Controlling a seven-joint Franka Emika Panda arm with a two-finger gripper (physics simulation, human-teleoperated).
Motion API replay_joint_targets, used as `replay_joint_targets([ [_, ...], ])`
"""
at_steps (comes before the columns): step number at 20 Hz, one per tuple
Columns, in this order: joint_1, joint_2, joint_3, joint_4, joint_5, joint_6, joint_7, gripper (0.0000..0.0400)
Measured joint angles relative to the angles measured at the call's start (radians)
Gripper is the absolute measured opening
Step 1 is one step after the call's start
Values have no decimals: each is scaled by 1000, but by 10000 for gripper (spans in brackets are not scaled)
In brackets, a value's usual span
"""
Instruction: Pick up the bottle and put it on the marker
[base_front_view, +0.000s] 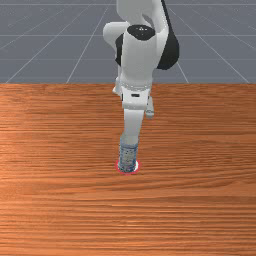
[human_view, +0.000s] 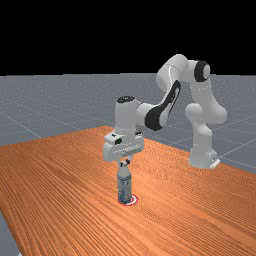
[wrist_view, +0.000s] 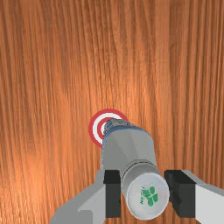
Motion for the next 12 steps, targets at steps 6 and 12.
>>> replay_joint_targets([
  [6, 1, -29, -2, -33, -4, 42, 7, 147],
  [12, -3, -37, 7, -18, -6, 7, -32, 147],
])
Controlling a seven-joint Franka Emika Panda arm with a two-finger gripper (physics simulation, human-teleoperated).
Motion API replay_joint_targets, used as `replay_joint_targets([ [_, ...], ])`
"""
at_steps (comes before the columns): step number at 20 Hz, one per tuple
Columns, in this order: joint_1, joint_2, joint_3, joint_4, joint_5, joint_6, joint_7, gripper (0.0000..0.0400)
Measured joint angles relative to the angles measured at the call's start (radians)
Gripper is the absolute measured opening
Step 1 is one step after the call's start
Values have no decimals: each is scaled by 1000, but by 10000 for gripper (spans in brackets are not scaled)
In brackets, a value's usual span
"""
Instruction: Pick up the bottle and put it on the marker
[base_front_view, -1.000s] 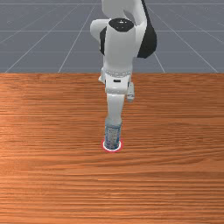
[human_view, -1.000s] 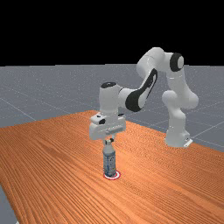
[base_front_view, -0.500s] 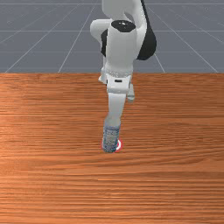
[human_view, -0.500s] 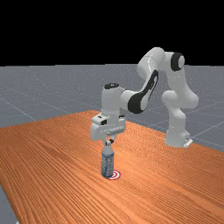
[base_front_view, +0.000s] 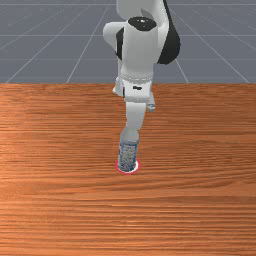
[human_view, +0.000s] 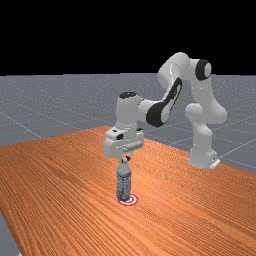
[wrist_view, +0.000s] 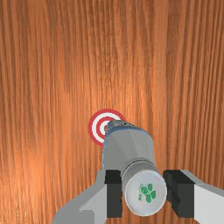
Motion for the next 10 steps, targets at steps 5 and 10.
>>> replay_joint_targets([
  [5, 8, 15, -2, 26, 5, -38, 34, 147],
  [10, -67, 22, 58, 16, 176, -32, -117, 239],
])
